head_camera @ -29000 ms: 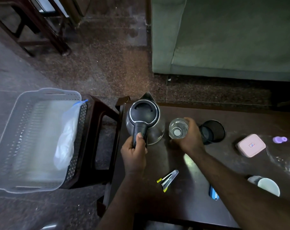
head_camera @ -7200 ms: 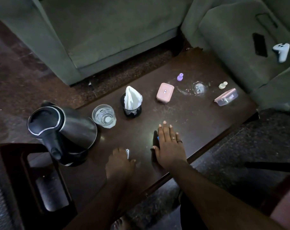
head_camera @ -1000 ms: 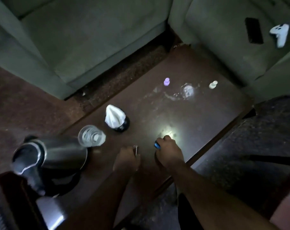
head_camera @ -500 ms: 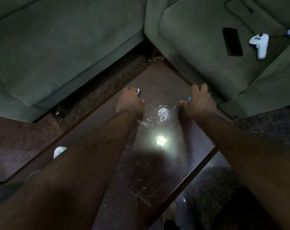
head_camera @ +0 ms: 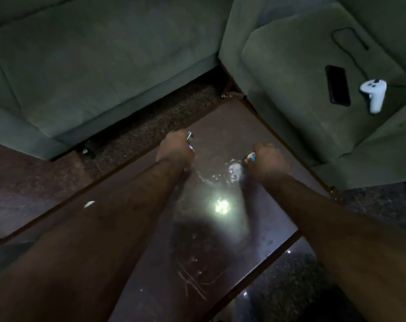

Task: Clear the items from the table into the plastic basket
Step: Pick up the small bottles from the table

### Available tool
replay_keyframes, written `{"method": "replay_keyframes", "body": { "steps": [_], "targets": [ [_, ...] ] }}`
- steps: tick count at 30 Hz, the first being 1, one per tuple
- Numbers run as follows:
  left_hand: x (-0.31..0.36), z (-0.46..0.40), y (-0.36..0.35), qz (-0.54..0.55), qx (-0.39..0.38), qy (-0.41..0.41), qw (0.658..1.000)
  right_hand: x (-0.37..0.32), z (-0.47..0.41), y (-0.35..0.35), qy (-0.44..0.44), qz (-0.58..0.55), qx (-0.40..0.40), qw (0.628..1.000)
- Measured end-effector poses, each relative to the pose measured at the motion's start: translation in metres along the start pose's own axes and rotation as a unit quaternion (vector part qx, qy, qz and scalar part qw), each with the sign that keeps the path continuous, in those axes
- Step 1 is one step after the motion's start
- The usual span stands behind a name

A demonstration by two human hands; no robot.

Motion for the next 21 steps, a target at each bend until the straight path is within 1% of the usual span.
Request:
{"method": "replay_keyframes", "body": {
  "steps": [3,6,10,12,15,18,21],
  "targets": [
    [-0.021,-0.002,0.051,0.002,0.03,0.009,1.0,-0.058,0.003,0.012,0.049,-0.008,-0.006,0.999],
    [-0.073,0.01,0.116,-0.001,0.049,0.025,0.998,-0.151,0.027,0.018,0.13,-0.031,-0.007,0.991],
    [-0.155,0.051,0.192,-0.018,0.039,0.041,0.998,-0.277,0.083,0.01,0.219,-0.062,-0.009,0.974],
    [-0.206,0.088,0.23,-0.043,0.045,0.044,0.997,-0.343,0.121,-0.006,0.258,-0.073,-0.025,0.963],
    [-0.289,0.152,0.287,-0.074,0.09,0.055,0.992,-0.436,0.185,-0.038,0.318,-0.085,-0.054,0.943],
    [-0.382,0.223,0.335,-0.076,0.132,0.096,0.984,-0.517,0.258,-0.076,0.381,-0.104,-0.089,0.914],
    [-0.482,0.303,0.358,-0.083,0.14,0.163,0.973,-0.582,0.333,-0.121,0.438,-0.123,-0.129,0.881]
  ]
}}
Point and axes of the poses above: each hand's wrist, its own z-axis away from the middle knuckle, its own y-axis out of the back of the hand, x = y × z, the point moved 5 cm from there along -z, towards the middle knuckle, and after that the axes turned 8 degrees about -z, right-handed, at the moved point
